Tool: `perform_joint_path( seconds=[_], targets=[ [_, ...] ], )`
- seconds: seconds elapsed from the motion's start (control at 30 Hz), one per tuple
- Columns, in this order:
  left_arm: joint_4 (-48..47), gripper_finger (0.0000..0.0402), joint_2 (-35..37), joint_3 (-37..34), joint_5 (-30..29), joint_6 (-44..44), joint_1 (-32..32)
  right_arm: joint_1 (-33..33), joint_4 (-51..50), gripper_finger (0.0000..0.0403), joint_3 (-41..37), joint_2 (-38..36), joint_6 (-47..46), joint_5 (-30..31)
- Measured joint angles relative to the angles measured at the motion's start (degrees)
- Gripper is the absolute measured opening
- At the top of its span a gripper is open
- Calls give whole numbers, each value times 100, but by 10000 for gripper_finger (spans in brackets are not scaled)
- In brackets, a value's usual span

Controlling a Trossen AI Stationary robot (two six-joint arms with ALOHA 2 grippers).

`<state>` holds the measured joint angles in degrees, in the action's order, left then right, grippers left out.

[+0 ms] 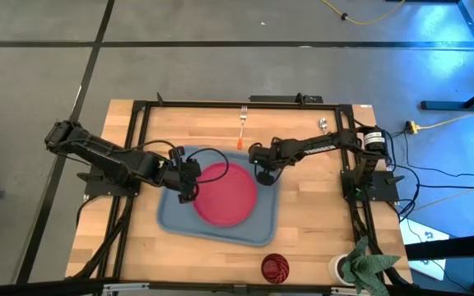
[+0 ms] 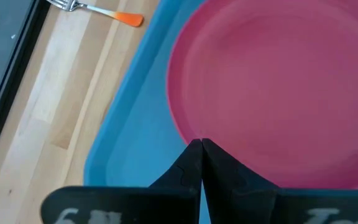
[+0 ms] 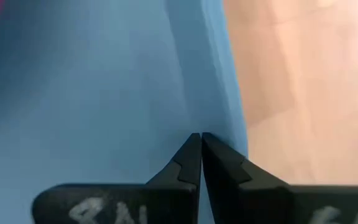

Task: Pick and place plate/cup/fork/spoon on tray
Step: Move the blue serving tray to the center of the table, then put the red glass on the blue serving tray to the top right of the red plate

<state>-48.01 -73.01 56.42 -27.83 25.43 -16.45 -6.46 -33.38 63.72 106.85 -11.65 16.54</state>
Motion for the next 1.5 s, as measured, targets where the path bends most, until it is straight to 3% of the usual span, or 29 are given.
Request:
perform_joint_path(
  seconds=[0.37,0.57,0.87,1.17,1.37,1.5],
  targets=[
    [2,0,-2,0,1,13,0,-135,-134,21,0,0,102,1368],
    [2,0,-2,0,1,13,1,-99,-126,21,0,-5,230,1682],
    [4,0,-4,-2,-9,207,4,667,-106,21,0,-1079,77,619],
    [-2,0,-4,-7,-15,256,2,2290,-372,21,222,-2666,106,234],
    [5,0,-4,-7,-17,254,2,3242,-1282,21,481,-2796,-434,-358],
    [2,0,-4,-7,2,250,2,3604,-1367,21,481,-2771,-867,-997]
  ],
)
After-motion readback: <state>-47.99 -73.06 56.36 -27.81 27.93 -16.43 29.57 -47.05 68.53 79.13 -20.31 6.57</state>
